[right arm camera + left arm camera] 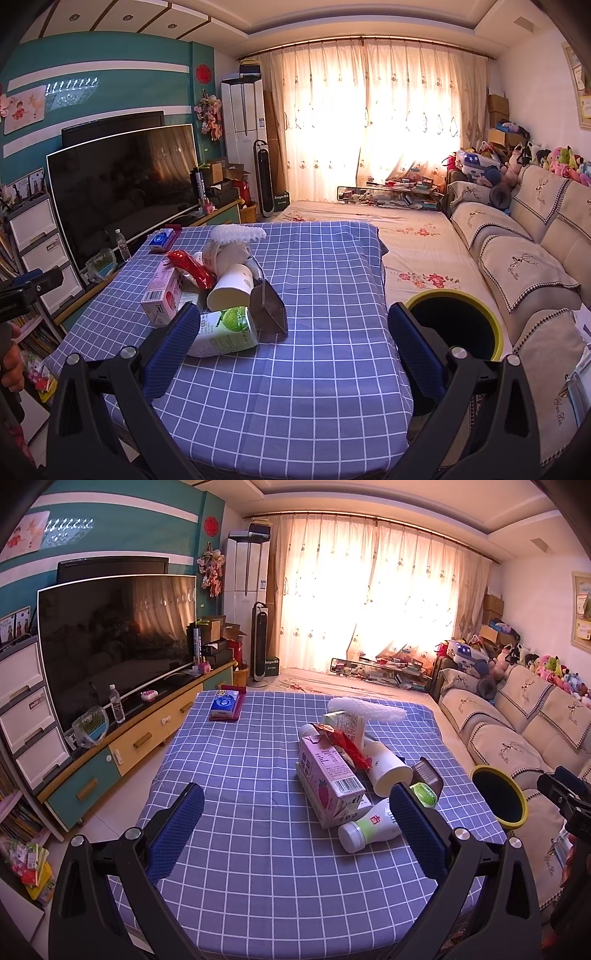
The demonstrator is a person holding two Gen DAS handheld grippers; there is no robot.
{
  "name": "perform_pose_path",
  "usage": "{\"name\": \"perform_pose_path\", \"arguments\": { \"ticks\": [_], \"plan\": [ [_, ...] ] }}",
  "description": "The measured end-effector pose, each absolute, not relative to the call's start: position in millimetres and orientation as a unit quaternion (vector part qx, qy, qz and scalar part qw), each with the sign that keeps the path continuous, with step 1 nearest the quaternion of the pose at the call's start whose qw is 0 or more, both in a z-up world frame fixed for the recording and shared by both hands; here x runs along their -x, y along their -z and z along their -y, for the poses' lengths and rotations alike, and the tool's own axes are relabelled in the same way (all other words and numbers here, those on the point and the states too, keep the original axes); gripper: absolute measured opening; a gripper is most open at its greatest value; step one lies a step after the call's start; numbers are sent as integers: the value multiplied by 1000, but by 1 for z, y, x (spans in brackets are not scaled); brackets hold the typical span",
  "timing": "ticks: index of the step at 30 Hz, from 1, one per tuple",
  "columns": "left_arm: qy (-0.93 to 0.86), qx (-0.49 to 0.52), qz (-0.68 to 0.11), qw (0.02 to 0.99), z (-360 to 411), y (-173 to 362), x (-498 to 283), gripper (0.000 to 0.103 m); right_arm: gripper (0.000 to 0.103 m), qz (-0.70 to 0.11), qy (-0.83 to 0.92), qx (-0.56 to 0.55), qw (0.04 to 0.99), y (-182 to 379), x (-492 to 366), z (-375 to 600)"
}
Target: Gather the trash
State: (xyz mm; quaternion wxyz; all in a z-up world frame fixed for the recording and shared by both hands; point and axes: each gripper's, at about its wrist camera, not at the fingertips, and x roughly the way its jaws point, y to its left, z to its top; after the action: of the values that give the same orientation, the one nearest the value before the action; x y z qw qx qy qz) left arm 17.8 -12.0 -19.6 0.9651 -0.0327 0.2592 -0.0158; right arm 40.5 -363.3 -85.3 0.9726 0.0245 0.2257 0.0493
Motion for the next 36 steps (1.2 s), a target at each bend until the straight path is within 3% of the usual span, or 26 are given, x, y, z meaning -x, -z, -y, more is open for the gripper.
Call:
{"name": "perform_pose_path", "arguments": {
  "ticks": [25, 36],
  "plan": [
    [18, 32, -262, 964, 15, 21, -19, 99, 97, -233, -49, -25, 971, 92, -43, 365],
    [27, 29, -268, 963, 17, 29, -24, 99, 97, -264, -85, -44, 960, 108, -82, 365]
  ]
}}
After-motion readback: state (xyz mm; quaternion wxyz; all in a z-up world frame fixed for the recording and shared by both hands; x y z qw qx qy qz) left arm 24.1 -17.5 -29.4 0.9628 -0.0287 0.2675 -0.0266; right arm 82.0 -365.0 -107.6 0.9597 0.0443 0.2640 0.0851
